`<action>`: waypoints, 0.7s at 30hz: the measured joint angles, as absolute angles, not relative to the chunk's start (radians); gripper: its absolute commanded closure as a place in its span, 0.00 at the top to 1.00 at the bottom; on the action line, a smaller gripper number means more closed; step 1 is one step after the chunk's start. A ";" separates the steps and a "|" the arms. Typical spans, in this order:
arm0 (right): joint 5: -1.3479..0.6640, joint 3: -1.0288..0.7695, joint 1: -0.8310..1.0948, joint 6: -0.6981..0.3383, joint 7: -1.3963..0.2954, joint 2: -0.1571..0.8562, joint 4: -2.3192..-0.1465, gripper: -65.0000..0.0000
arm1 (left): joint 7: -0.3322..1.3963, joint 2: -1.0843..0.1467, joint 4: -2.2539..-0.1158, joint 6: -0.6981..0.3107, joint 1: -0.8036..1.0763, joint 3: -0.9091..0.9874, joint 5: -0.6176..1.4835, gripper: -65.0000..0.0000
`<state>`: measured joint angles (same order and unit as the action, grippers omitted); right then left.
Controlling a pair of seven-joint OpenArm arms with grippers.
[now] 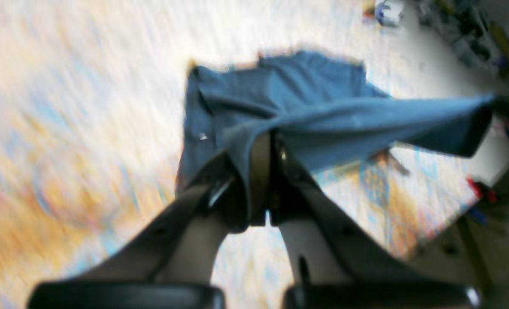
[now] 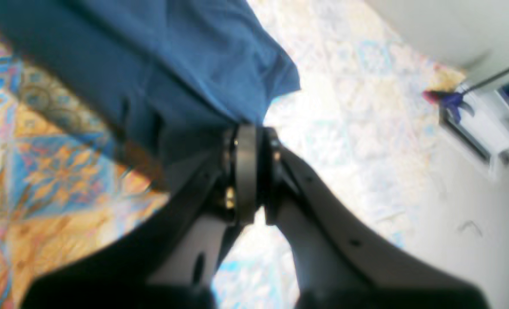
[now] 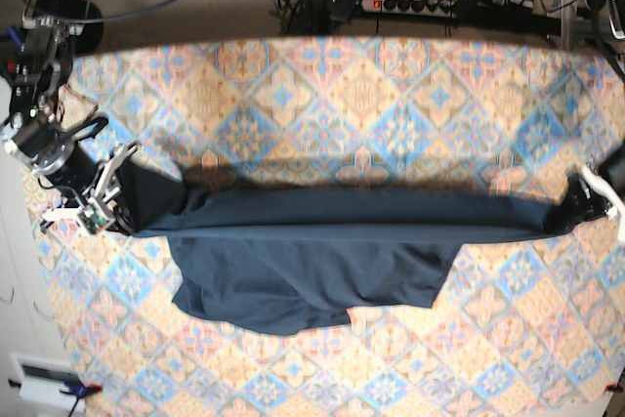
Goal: Layout the t-shirt on the table in an organized manner, then fold the t-shirt properly
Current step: 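Lift the shirt high with both grippers and swing it down flat, then release the shirt with both grippers and open them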
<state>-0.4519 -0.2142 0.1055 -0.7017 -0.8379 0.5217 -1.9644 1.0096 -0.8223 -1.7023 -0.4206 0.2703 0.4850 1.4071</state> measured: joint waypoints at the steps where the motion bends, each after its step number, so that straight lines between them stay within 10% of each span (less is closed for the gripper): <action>1: -0.455 -0.214 0.141 -0.701 -0.836 0.518 -1.964 0.01 | 1.008 -0.807 -1.712 -0.419 0.326 0.531 1.397 0.00; 16: -0.451 -0.091 0.437 -0.706 -0.851 0.480 -1.953 0.08 | 0.995 -0.746 -1.718 -0.415 0.571 0.682 1.304 0.01; 21: -0.450 -0.110 0.434 -0.704 -0.856 0.479 -1.955 0.30 | 1.037 -0.721 -1.718 -0.416 0.566 0.682 1.288 0.39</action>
